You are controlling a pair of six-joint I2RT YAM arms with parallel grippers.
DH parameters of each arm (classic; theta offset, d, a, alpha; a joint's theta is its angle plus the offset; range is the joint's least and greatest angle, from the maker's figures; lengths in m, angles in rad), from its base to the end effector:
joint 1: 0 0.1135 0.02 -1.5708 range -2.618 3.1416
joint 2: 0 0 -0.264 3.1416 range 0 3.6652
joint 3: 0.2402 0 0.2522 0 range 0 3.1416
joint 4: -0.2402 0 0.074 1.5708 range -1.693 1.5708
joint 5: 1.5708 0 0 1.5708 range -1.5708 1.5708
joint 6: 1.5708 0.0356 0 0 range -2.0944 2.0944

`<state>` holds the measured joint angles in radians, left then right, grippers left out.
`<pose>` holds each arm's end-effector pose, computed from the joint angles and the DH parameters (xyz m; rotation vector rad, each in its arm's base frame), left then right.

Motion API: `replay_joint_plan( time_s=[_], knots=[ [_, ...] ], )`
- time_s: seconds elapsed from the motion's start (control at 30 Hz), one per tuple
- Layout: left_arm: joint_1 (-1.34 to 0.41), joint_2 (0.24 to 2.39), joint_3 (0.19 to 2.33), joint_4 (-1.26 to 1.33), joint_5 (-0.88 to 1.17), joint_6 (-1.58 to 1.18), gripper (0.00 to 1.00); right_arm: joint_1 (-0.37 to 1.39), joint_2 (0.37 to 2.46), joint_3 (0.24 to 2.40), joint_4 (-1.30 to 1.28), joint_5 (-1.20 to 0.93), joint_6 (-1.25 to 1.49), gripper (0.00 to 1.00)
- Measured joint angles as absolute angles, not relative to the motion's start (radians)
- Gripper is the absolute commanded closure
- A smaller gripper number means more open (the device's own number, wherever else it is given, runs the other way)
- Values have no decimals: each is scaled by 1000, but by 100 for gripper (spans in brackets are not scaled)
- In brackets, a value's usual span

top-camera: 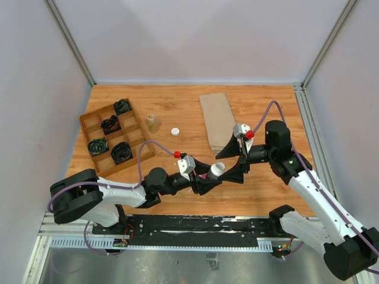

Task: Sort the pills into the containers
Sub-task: Pour the pill into the pill container.

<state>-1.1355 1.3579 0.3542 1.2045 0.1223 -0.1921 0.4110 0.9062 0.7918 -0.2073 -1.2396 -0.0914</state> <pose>0.1030 -0.2317 0.2190 0.7677 1.2620 -1.1819 0.1594 0.1062 0.3259 -1.2504 1.4078 1.3717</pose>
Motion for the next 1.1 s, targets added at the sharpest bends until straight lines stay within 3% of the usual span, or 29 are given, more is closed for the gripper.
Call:
replay_joint_plan(
  time_s=[0.43,0.57,0.8,1.1],
  knots=[
    [-1135,1363,365,1193,132,-208,100,463,937,792,-249,-1155,-136,40],
    [-1135,1363,365,1193,131,-211,100,471,942,792,-261,-1152,-140,42],
    [-1135,1363,364,1193,133,-215,100,476,945,792,-264,-1154,-150,62],
    [-1135,1348,337,1216,128,-219,100,476,962,794,-262,-1164,-135,67]
  ],
)
